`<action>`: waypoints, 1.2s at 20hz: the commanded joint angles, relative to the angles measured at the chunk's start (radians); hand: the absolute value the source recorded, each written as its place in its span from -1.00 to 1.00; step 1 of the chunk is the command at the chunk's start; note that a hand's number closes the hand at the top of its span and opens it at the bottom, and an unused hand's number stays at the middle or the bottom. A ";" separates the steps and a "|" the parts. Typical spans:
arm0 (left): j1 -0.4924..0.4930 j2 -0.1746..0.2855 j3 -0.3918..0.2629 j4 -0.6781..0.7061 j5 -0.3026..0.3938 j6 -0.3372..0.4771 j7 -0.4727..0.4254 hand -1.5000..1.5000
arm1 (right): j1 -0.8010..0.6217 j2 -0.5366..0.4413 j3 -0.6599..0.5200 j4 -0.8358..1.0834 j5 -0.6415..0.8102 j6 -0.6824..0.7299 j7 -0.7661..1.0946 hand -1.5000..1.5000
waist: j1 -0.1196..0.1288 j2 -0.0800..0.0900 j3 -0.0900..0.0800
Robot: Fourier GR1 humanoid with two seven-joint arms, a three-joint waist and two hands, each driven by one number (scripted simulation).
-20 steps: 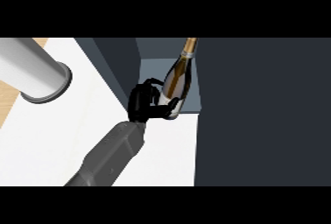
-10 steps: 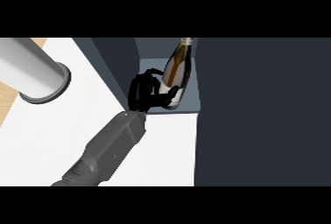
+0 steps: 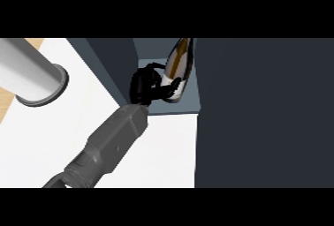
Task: Pick up the wine, place it into the cabinet and close the cabinet
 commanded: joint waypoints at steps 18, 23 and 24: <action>0.009 0.000 0.061 0.136 0.012 -0.050 -0.225 -1.00 | -0.009 -0.007 -0.011 0.024 0.017 0.004 -0.029 -1.00 | 0.010 -0.001 0.000; 0.032 0.010 0.067 0.140 -0.028 -0.104 -0.309 -1.00 | 0.029 -0.036 -0.044 -0.035 -0.033 0.022 0.003 -1.00 | 0.028 -0.006 0.000; -0.028 0.039 0.073 0.097 -0.025 -0.076 -0.200 -1.00 | 0.045 -0.013 -0.018 -0.031 0.001 0.016 -0.018 -1.00 | 0.037 -0.011 0.001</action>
